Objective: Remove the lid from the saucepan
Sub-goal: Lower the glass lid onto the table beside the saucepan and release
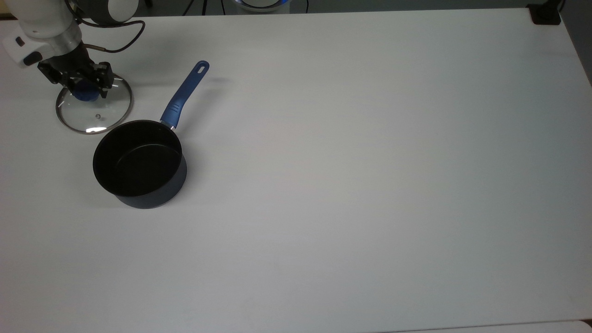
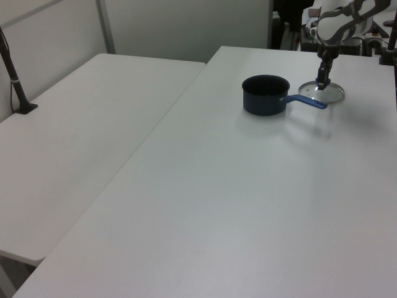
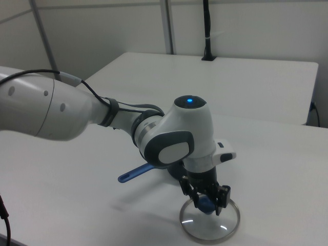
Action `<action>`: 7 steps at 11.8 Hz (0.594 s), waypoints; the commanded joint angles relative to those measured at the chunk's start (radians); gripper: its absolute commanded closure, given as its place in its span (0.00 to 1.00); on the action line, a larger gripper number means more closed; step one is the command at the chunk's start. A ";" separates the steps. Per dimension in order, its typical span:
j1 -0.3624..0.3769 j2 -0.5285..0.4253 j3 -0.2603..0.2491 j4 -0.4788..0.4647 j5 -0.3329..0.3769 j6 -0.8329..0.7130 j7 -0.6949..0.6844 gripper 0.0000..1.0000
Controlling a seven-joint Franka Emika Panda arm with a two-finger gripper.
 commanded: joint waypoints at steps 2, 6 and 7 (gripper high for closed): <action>0.000 0.001 0.006 0.022 0.023 -0.010 -0.009 0.00; 0.076 -0.092 0.012 0.226 -0.009 -0.340 0.226 0.00; 0.139 -0.131 0.020 0.240 -0.081 -0.386 0.333 0.00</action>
